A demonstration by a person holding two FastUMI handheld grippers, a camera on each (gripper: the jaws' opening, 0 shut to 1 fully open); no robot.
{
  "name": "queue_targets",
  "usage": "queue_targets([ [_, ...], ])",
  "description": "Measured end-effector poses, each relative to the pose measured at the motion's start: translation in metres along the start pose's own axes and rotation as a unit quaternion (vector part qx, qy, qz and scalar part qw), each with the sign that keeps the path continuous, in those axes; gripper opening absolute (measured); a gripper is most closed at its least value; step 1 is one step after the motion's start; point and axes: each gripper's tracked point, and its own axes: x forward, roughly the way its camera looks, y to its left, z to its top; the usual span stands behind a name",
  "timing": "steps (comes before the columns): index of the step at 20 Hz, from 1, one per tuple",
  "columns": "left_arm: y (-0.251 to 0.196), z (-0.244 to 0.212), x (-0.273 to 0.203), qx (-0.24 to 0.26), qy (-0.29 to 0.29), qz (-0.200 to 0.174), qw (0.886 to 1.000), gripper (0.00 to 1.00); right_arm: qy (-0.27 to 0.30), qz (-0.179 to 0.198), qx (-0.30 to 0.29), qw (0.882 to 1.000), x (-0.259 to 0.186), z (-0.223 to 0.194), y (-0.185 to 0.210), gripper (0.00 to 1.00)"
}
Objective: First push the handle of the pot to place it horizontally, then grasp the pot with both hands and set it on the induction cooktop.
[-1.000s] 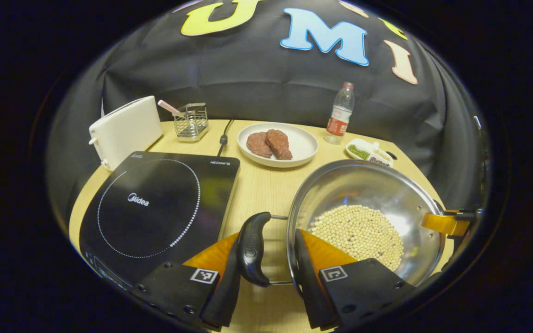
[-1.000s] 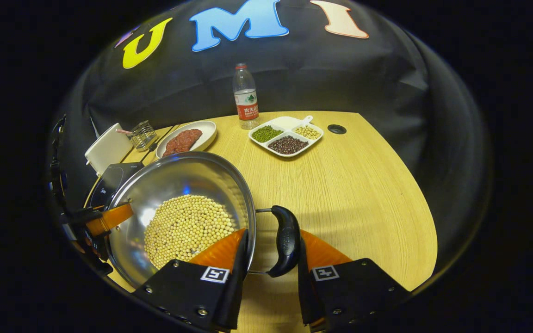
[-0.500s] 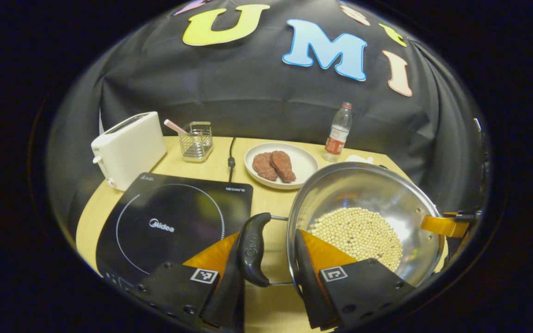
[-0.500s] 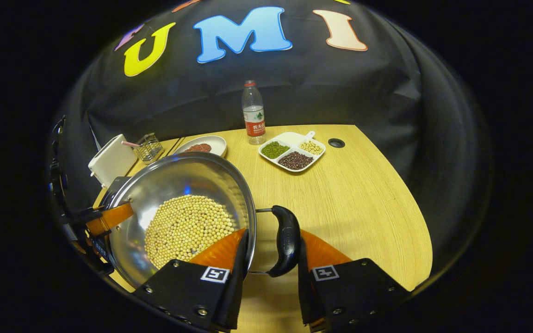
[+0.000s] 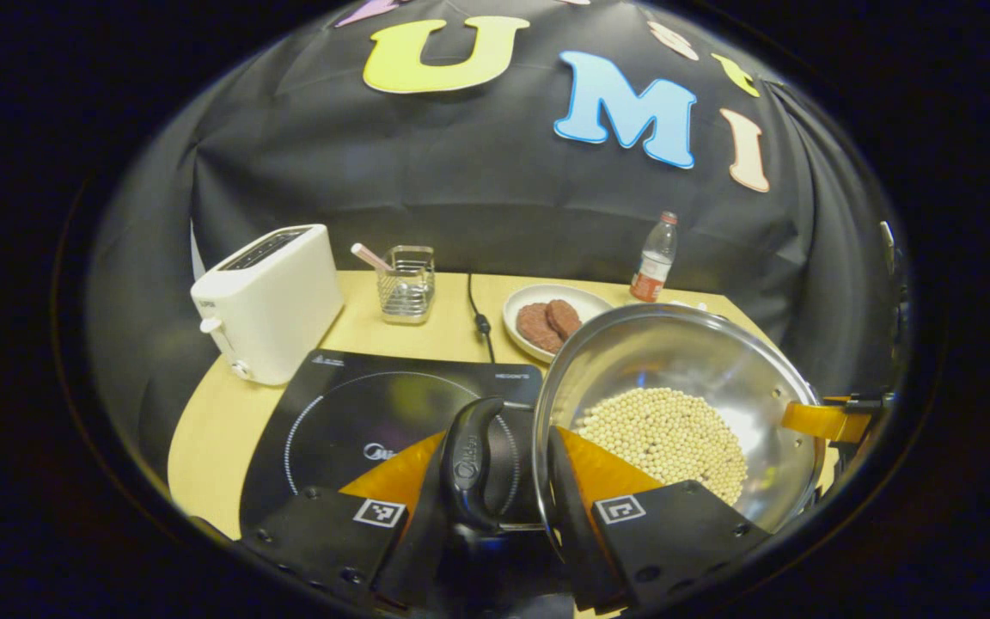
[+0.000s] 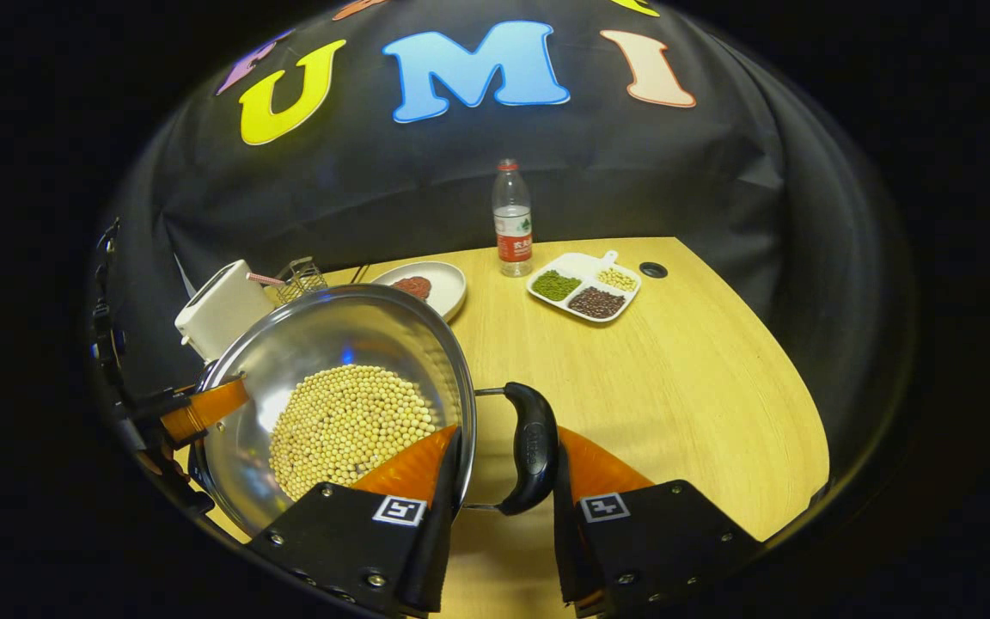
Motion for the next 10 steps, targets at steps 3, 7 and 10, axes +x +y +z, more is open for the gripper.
queue_targets([
  [3, 0.031, 0.000, -0.002, -0.003, -0.002, 0.002, 1.000, 0.62, -0.005, 0.001, 0.000, 1.000, 0.002, 0.000, 0.029, 0.51],
  [7, 0.072, 0.005, -0.003, -0.002, -0.005, 0.005, 1.000, 0.62, -0.007, 0.003, 0.003, 1.000, 0.008, 0.000, 0.068, 0.51],
  [10, 0.102, 0.009, -0.001, 0.001, -0.005, 0.006, 1.000, 0.62, -0.011, 0.003, 0.005, 1.000, 0.012, -0.002, 0.094, 0.51],
])
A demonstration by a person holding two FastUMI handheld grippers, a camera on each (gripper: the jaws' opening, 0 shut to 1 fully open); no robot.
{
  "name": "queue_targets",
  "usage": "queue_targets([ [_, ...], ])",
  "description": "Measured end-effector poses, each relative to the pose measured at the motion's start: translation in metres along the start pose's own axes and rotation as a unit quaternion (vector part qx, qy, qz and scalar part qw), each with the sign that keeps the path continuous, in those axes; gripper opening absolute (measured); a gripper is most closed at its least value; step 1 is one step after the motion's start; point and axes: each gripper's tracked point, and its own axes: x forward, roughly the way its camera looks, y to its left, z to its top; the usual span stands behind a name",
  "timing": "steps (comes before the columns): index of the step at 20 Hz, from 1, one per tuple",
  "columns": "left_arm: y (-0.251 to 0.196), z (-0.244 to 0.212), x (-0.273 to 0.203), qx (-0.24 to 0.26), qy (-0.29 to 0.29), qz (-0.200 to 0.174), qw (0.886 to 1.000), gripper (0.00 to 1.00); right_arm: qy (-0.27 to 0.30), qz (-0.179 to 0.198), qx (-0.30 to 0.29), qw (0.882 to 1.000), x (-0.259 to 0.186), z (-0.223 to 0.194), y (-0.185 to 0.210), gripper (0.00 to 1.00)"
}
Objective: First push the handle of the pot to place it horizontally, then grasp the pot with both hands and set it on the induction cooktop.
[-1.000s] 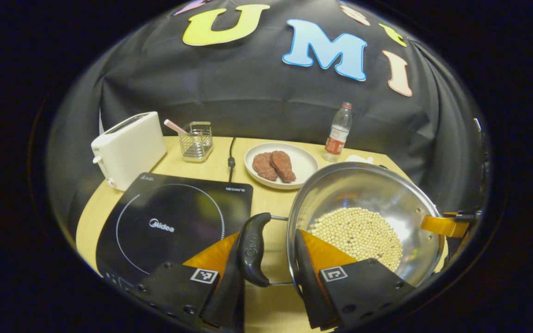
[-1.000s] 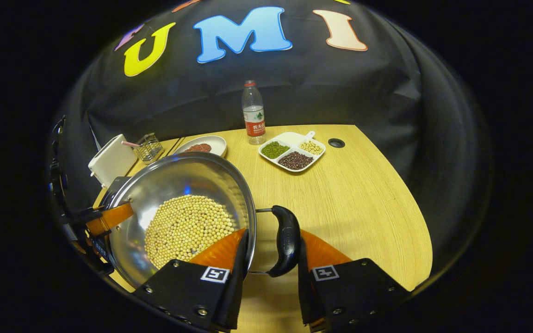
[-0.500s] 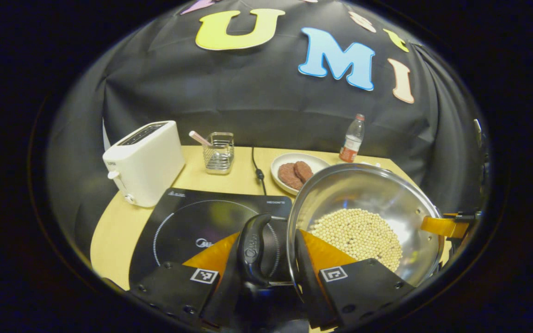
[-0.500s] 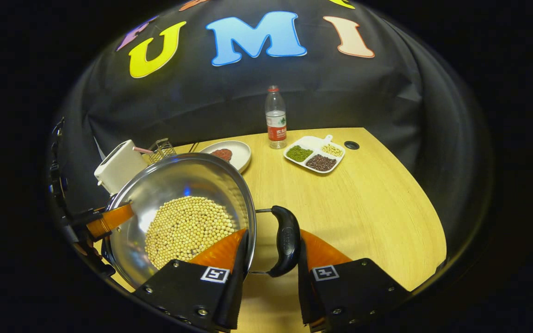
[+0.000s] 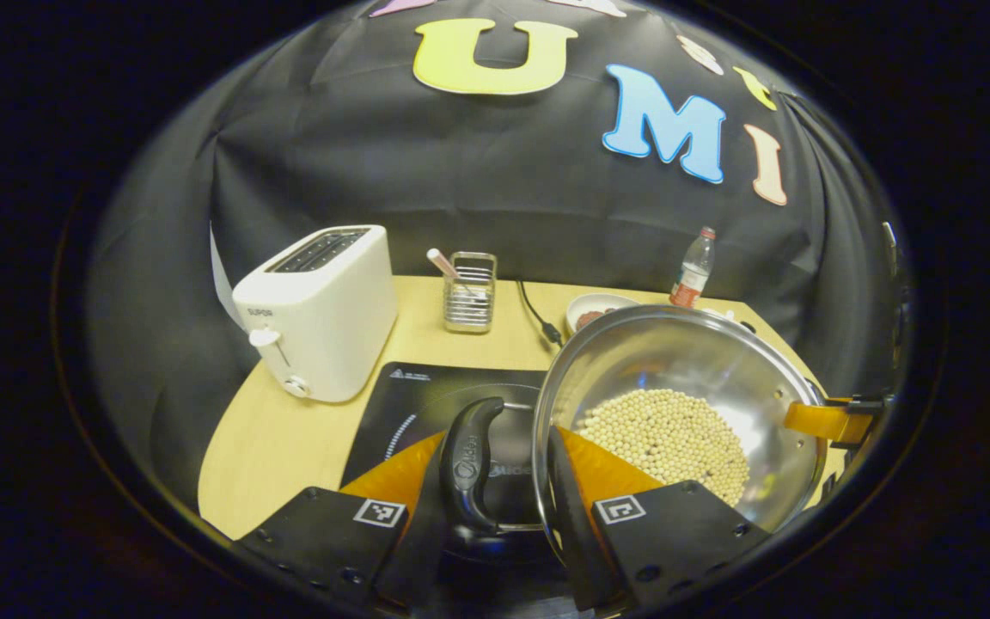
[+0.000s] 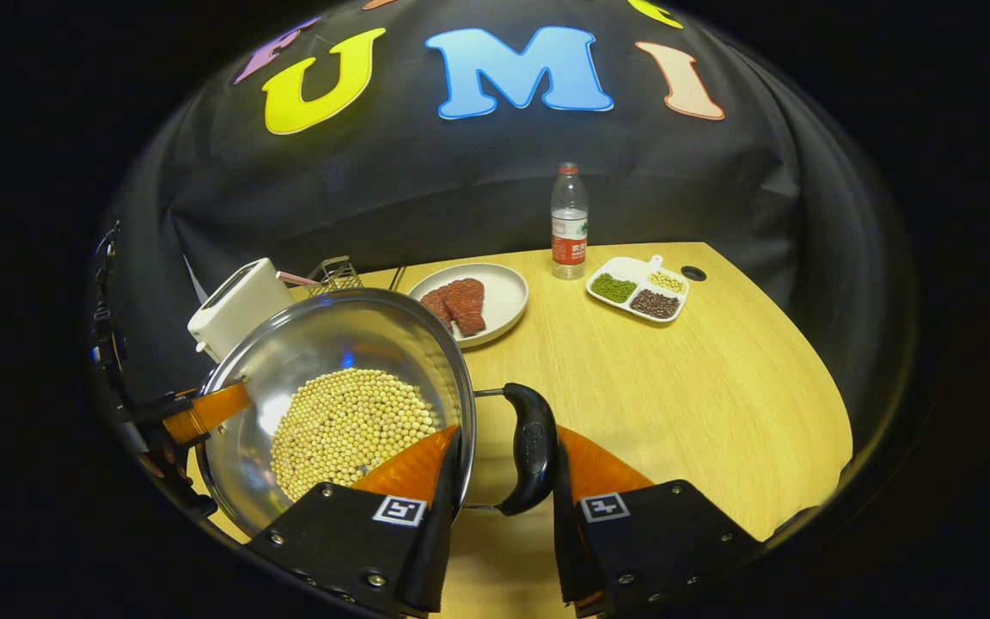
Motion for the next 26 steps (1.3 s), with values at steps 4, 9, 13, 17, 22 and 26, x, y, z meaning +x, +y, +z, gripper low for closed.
queue_targets([
  [4, 0.038, 0.003, 0.002, 0.000, 0.001, 0.003, 1.000, 0.70, -0.002, 0.001, 0.002, 1.000, 0.006, 0.000, 0.033, 0.51],
  [9, 0.079, 0.000, 0.007, -0.002, 0.009, 0.010, 1.000, 0.66, 0.000, 0.005, 0.003, 1.000, 0.018, -0.005, 0.070, 0.50],
  [13, 0.104, -0.007, 0.013, -0.012, 0.014, 0.017, 1.000, 0.66, 0.002, 0.008, -0.007, 1.000, 0.027, -0.011, 0.092, 0.51],
  [17, 0.118, -0.020, 0.018, -0.018, 0.030, 0.019, 0.999, 0.66, 0.009, 0.006, -0.013, 1.000, 0.033, -0.019, 0.104, 0.51],
  [22, 0.123, -0.016, 0.019, -0.012, 0.016, 0.031, 0.999, 0.69, 0.005, 0.021, -0.009, 1.000, 0.033, -0.017, 0.112, 0.53],
  [26, 0.134, 0.031, 0.004, 0.001, -0.065, 0.071, 0.995, 0.95, -0.071, 0.034, -0.038, 0.996, 0.004, 0.018, 0.114, 0.96],
])
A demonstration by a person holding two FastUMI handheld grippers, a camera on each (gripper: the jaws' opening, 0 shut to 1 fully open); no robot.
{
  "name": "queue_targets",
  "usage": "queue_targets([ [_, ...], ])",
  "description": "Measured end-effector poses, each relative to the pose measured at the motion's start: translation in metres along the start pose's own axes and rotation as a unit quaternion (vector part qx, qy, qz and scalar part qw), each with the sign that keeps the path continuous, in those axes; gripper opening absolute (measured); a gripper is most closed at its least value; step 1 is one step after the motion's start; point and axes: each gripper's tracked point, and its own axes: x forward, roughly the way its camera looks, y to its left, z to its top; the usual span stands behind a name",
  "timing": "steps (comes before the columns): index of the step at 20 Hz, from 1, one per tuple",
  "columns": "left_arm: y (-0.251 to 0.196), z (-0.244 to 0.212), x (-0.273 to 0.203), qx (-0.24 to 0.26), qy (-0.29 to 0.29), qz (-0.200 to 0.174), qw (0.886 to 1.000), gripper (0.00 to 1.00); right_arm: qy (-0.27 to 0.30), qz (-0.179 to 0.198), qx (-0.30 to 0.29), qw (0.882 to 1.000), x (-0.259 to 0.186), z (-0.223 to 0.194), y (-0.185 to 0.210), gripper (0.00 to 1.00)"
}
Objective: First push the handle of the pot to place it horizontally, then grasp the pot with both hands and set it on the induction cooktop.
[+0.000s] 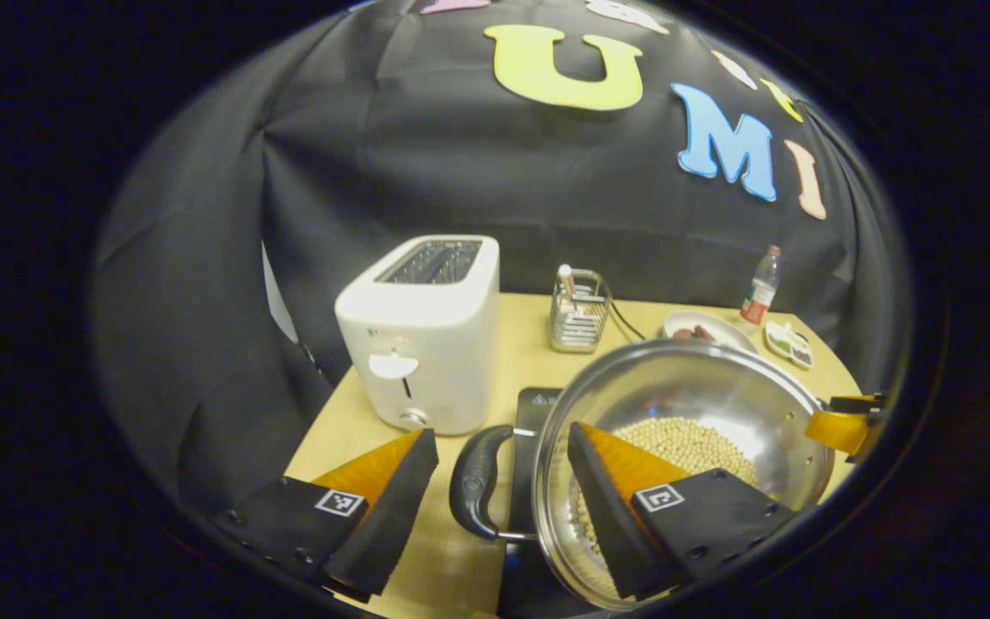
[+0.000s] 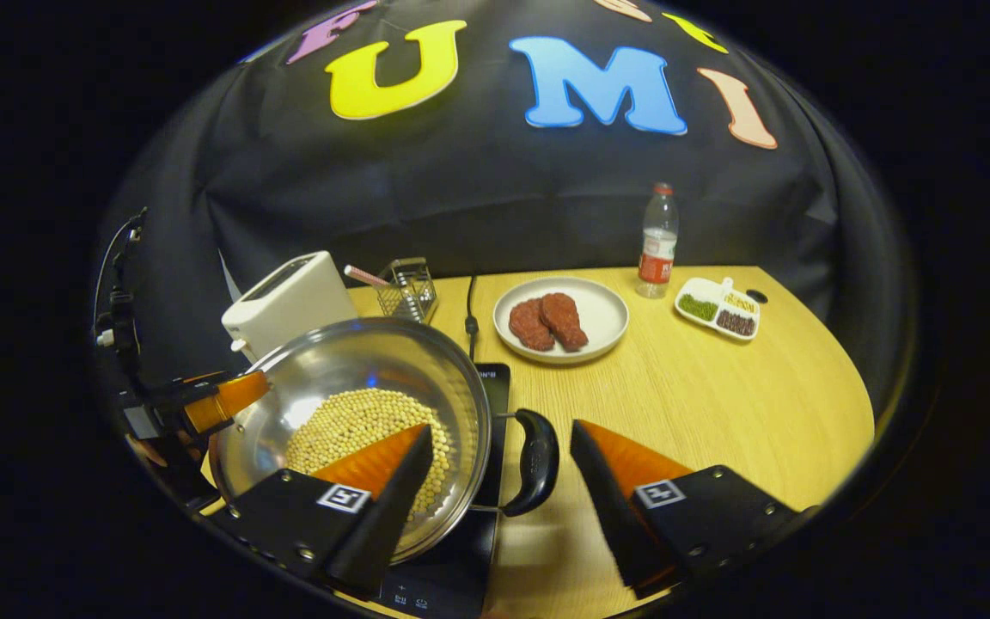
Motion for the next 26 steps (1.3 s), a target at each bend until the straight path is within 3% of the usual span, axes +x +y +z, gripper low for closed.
queue_targets([
  [6, -0.041, 0.093, -0.067, 0.023, -0.121, 0.008, 0.992, 0.97, -0.103, 0.007, -0.033, 0.994, -0.048, 0.058, -0.032, 0.98],
  [16, -0.194, 0.169, -0.188, 0.019, -0.234, -0.017, 0.972, 0.97, -0.209, 0.001, -0.076, 0.975, -0.150, 0.109, -0.136, 0.98],
  [17, -0.208, 0.172, -0.201, 0.019, -0.242, -0.019, 0.970, 0.99, -0.217, -0.004, -0.080, 0.973, -0.160, 0.112, -0.150, 0.98],
  [20, -0.249, 0.176, -0.237, 0.014, -0.263, -0.022, 0.964, 0.94, -0.235, -0.007, -0.081, 0.969, -0.191, 0.116, -0.184, 0.98],
  [21, -0.263, 0.176, -0.248, 0.013, -0.267, -0.023, 0.963, 0.94, -0.241, -0.006, -0.083, 0.967, -0.200, 0.117, -0.195, 0.93],
  [23, -0.292, 0.175, -0.271, 0.016, -0.275, -0.028, 0.961, 0.99, -0.253, -0.009, -0.091, 0.963, -0.220, 0.118, -0.217, 0.98],
  [24, -0.306, 0.174, -0.282, 0.020, -0.281, -0.031, 0.959, 0.94, -0.259, -0.009, -0.094, 0.961, -0.229, 0.119, -0.225, 0.98],
  [26, -0.326, 0.171, -0.304, 0.030, -0.291, -0.028, 0.956, 0.94, -0.268, -0.004, -0.096, 0.958, -0.247, 0.119, -0.238, 0.98],
])
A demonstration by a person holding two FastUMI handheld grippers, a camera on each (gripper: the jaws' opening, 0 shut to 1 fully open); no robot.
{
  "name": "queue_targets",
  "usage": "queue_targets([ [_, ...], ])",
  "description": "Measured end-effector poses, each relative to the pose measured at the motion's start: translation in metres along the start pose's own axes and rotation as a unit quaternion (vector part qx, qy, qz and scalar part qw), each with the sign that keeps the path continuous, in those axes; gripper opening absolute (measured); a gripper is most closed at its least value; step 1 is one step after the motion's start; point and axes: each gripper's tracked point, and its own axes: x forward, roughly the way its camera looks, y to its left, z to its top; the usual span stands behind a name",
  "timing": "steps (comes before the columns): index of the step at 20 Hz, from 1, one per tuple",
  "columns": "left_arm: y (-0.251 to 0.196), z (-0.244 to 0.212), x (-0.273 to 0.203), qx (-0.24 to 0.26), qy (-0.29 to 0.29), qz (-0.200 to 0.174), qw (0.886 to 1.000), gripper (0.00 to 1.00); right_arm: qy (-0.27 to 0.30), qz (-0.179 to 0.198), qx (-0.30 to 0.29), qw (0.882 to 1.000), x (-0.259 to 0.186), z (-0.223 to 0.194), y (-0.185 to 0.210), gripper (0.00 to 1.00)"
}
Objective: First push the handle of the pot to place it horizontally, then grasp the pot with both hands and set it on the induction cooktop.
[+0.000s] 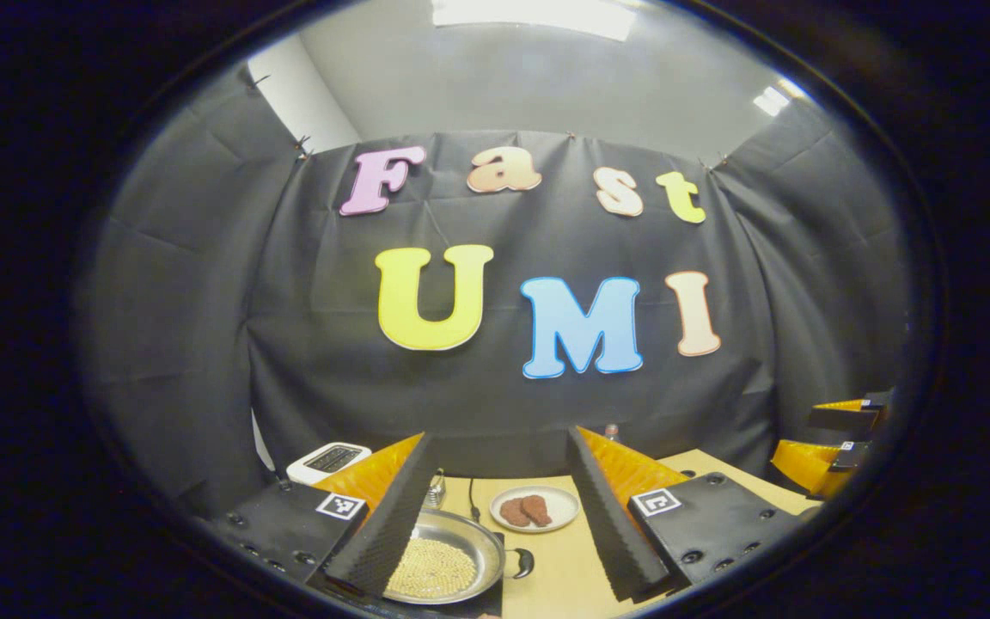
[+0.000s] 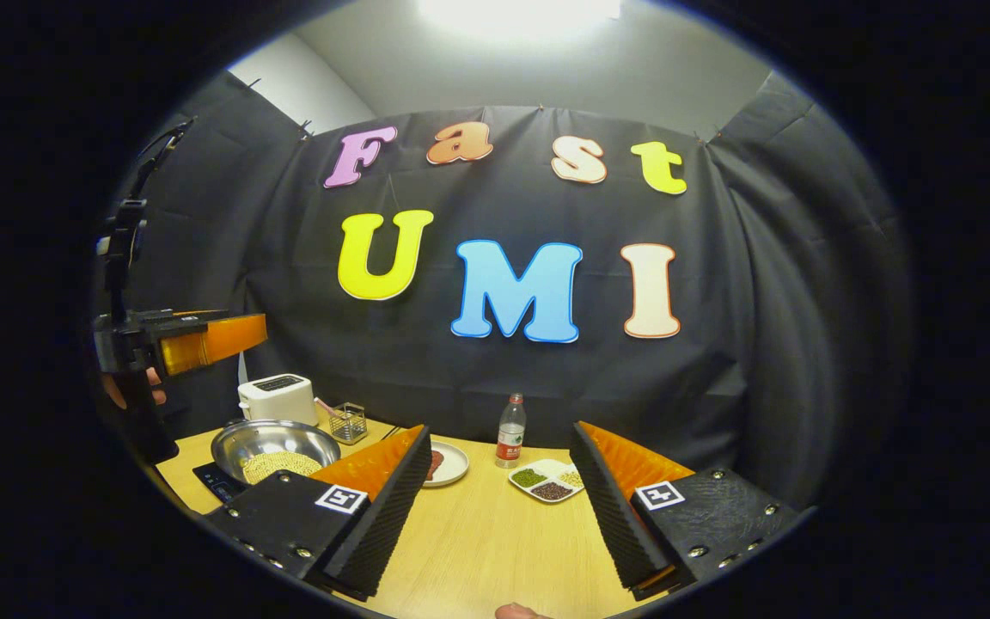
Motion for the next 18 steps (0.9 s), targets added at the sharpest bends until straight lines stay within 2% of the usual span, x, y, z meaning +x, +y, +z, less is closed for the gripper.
queue_targets([
  [2, -0.020, 0.011, -0.016, 0.006, -0.009, -0.004, 1.000, 0.94, -0.011, -0.005, -0.002, 1.000, -0.012, 0.010, -0.011, 0.98],
  [3, -0.029, 0.015, -0.023, 0.006, -0.012, -0.009, 1.000, 1.00, -0.020, -0.010, -0.003, 1.000, -0.018, 0.015, -0.015, 0.98],
  [4, -0.036, 0.019, -0.030, 0.006, -0.015, -0.012, 1.000, 0.98, -0.028, -0.015, -0.002, 1.000, -0.021, 0.021, -0.017, 0.98],
  [8, -0.047, 0.033, -0.051, 0.015, -0.028, -0.021, 0.999, 1.00, -0.045, -0.019, 0.021, 0.999, -0.034, 0.036, -0.009, 0.97],
  [12, -0.041, 0.037, -0.066, 0.011, -0.034, -0.028, 0.999, 0.94, -0.056, -0.042, 0.032, 0.997, -0.044, 0.047, -0.007, 0.98],
  [17, -0.016, 0.043, -0.084, 0.020, -0.051, -0.018, 0.998, 1.00, -0.065, -0.059, 0.031, 0.996, -0.062, 0.053, -0.003, 0.98],
  [18, -0.012, 0.045, -0.086, 0.021, -0.053, -0.017, 0.998, 0.97, -0.064, -0.060, 0.033, 0.996, -0.065, 0.052, -0.002, 0.98],
])
